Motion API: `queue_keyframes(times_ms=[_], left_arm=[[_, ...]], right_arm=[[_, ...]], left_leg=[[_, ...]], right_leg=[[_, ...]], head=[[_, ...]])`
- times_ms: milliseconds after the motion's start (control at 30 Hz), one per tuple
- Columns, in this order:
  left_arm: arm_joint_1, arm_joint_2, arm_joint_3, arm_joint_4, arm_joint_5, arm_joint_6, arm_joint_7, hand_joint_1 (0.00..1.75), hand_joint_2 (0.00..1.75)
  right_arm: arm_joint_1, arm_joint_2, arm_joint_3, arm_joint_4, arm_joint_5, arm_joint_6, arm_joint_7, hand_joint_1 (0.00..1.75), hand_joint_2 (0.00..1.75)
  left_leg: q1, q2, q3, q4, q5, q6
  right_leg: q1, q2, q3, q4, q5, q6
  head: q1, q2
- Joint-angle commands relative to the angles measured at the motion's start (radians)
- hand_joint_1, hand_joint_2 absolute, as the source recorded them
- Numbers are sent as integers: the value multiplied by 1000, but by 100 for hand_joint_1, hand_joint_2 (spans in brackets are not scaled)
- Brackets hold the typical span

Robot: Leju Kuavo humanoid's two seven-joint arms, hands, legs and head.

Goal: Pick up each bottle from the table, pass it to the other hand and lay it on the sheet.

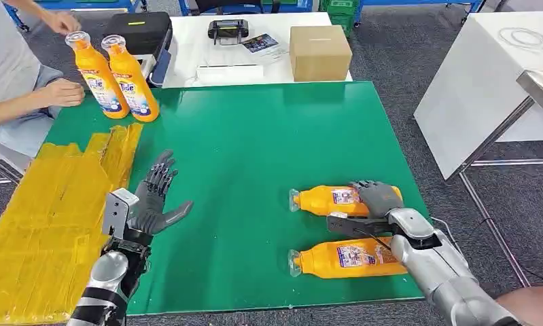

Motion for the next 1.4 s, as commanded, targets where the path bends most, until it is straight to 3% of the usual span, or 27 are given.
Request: queue_keyframes(times_ms=[33,267,367,533,633,967,1033,1400], left_arm=[[-24,2,-3,53,9,4,3,0,175],[-24,1,-4,50,10,4,3,0,175],[-8,1,-2,28,10,6,3,0,175],[4,6,-30,-19,21,-38,44,0,175],[-33,12,-73,8,56,-65,65,0,175],[-40,13,-79,17,60,-63,67,0,175],[-61,20,-114,26,76,-75,65,0,175],[-139,10,-230,62,124,-74,94,0,175]], right_arm=[[-12,20,36,86,-5,1,1,175,175],[-9,20,30,82,-8,-6,5,175,175],[16,57,-13,41,2,-76,28,175,175],[132,203,-196,-218,40,-346,42,175,175],[183,265,-258,-342,-31,-430,-29,175,175],[189,258,-265,-354,-32,-425,-29,175,175],[199,302,-320,-376,-141,-499,-137,175,175],[235,430,-331,-434,-427,-462,-300,175,175]], left_leg=[[1,0,2,-1,-1,0],[1,0,1,0,0,0],[1,0,1,-1,-1,0],[1,3,0,0,-1,0],[1,3,-2,1,-2,-1],[2,2,-3,1,-2,1],[2,1,-5,1,-2,0],[0,0,-5,0,-1,0]], right_leg=[[1,-1,3,-2,0,-1],[1,-1,1,-1,0,-1],[1,0,2,-1,0,-1],[1,3,0,-1,0,-1],[2,1,-2,1,-1,-2],[3,0,-2,0,-2,-1],[1,-1,-4,0,-2,-1],[1,-1,-5,0,-1,-1]], head=[[0,0],[0,0],[0,0],[0,0],[0,0],[0,0],[0,0],[0,0]])
